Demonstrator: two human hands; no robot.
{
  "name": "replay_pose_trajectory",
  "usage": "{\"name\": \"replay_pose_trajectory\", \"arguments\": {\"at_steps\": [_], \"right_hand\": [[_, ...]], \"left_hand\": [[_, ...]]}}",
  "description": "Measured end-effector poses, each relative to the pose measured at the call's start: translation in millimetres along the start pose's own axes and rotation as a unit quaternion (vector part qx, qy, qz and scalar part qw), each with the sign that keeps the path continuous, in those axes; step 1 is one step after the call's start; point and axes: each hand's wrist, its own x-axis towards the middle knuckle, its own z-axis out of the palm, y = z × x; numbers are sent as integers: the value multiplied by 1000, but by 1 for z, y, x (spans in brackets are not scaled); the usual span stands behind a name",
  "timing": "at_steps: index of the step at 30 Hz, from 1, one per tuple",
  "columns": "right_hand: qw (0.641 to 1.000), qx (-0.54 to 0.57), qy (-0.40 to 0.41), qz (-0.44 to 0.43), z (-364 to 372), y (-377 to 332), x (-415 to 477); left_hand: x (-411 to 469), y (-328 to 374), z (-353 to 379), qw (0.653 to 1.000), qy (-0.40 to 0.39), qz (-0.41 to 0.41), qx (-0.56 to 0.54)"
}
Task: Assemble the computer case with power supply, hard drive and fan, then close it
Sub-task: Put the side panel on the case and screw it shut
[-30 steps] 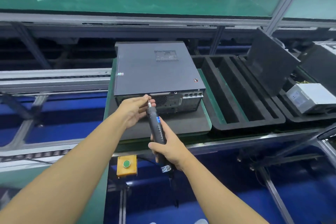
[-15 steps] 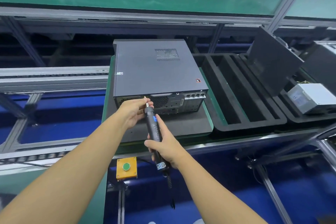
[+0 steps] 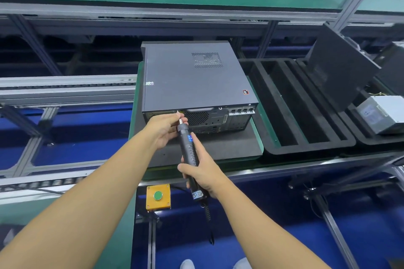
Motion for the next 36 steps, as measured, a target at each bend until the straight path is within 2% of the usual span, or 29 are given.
{"name": "replay_pose_trajectory", "arguments": {"at_steps": [8,14,18,32,36], "right_hand": [[1000,30,-4,8,3,-8,2],[998,68,-3,2,13,-6,3],[998,55,3,3,14,-7,2],[998,63,-2,-16,16,-10,2],[997,70,-5,-25,16,-8,4]], "left_hand": [[-1,1,3,1000,-2,11,-18],[-11,-8,-3,997,-63,-29,-39],[-15,-11,-5,995,-78,-24,-60],[-17,-14,-7,993,-88,-37,-74],[-13,-9,-6,992,-62,-23,-110]]}}
